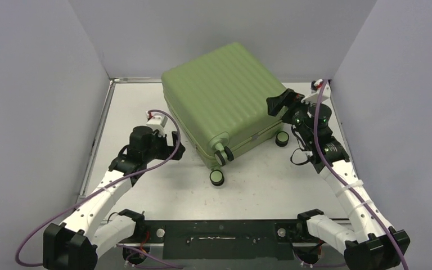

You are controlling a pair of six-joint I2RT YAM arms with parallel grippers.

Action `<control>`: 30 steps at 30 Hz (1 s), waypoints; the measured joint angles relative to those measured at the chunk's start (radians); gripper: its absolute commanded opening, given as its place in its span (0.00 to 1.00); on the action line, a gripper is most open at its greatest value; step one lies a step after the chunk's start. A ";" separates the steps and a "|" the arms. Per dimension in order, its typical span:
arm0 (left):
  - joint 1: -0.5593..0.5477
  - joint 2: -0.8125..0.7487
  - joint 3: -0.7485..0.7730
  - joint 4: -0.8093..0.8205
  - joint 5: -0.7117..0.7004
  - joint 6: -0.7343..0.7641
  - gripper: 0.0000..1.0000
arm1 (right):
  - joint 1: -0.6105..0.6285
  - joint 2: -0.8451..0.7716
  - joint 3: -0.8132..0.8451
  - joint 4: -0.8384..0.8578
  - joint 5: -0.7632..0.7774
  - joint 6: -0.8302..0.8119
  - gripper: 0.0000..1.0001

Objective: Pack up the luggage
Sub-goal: Move the luggage to the center of the board, then zip the luggage at the center of the board.

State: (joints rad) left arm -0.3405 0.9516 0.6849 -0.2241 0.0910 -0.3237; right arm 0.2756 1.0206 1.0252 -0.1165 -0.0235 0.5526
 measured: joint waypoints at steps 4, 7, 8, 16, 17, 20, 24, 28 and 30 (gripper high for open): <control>-0.040 0.029 0.000 -0.104 0.008 0.098 0.86 | 0.014 -0.077 -0.100 -0.034 -0.026 0.015 0.92; -0.097 0.034 0.002 -0.108 0.000 0.153 0.86 | 0.015 -0.154 -0.161 -0.047 -0.040 0.022 0.92; -0.127 0.039 0.002 -0.104 -0.013 0.169 0.85 | 0.015 -0.180 -0.179 -0.053 -0.044 0.023 0.92; -0.342 0.125 -0.002 0.031 -0.168 0.286 0.78 | 0.015 -0.264 -0.242 -0.111 -0.052 0.021 0.92; -0.344 0.135 -0.005 0.057 -0.191 0.296 0.76 | 0.015 -0.269 -0.243 -0.118 -0.052 0.021 0.92; -0.344 0.156 -0.019 0.125 -0.243 0.314 0.71 | 0.015 -0.288 -0.247 -0.137 -0.051 0.018 0.93; -0.344 0.195 -0.029 0.199 -0.280 0.334 0.64 | 0.015 -0.306 -0.247 -0.147 -0.051 0.011 0.93; -0.344 0.240 -0.029 0.227 -0.282 0.344 0.59 | 0.015 -0.307 -0.247 -0.149 -0.050 0.009 0.93; -0.344 0.254 -0.029 0.231 -0.282 0.346 0.55 | 0.015 -0.307 -0.247 -0.149 -0.050 0.009 0.93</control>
State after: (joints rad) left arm -0.6849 1.2057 0.6556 0.0067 -0.1913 0.0223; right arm 0.2909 0.7132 0.7784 -0.2653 -0.0738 0.5613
